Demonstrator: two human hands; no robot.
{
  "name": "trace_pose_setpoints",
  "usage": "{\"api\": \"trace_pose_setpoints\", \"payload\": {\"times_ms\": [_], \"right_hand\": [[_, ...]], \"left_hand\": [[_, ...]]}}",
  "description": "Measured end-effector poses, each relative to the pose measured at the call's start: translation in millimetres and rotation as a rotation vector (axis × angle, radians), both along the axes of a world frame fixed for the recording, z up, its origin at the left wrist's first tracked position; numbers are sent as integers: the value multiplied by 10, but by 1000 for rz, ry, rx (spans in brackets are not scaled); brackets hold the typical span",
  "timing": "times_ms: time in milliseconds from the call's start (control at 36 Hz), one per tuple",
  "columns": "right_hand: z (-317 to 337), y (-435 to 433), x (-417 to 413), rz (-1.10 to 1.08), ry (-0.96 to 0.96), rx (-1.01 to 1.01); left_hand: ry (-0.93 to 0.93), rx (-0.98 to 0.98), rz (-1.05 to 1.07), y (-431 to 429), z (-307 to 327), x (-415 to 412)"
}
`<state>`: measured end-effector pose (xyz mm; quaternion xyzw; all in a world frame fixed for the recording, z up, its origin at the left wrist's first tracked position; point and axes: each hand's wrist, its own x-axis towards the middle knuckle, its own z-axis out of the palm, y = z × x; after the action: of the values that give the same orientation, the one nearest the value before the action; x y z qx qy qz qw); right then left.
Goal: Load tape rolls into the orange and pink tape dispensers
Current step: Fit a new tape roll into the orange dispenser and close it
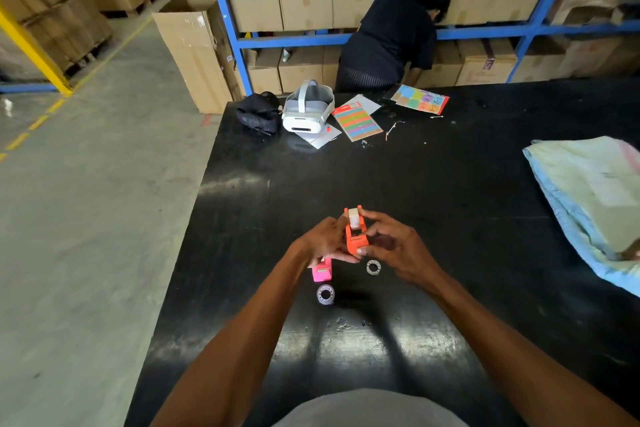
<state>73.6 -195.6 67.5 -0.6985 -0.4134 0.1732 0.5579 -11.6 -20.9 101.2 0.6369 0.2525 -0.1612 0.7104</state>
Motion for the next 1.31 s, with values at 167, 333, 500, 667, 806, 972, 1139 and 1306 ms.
{"api": "trace_pose_setpoints", "payload": {"times_ms": [167,333,500,667,806,972,1139,1306], "right_hand": [[42,44,-229,-124,28,-62],[3,146,-502,-326,11,-211],[28,251,-563,-603,-309,-282],[-32,255,-614,-560,-407,-307],[8,175,-602,-377,-294,-395],[69,124,-398,-346,-338,-403],[223,170,-183,-187,-357,-419],[358,274,-72,-109,-511,-491]], "left_hand": [[-1,-17,113,12,-20,13],[1,20,131,12,-40,49],[-28,-20,103,6,-67,5],[-71,-58,63,41,-84,-83],[-72,-61,56,72,-104,-168],[-67,-192,187,-27,-239,-123],[-45,-307,300,-177,-278,-116],[-22,-319,470,-299,-266,-56]]}}
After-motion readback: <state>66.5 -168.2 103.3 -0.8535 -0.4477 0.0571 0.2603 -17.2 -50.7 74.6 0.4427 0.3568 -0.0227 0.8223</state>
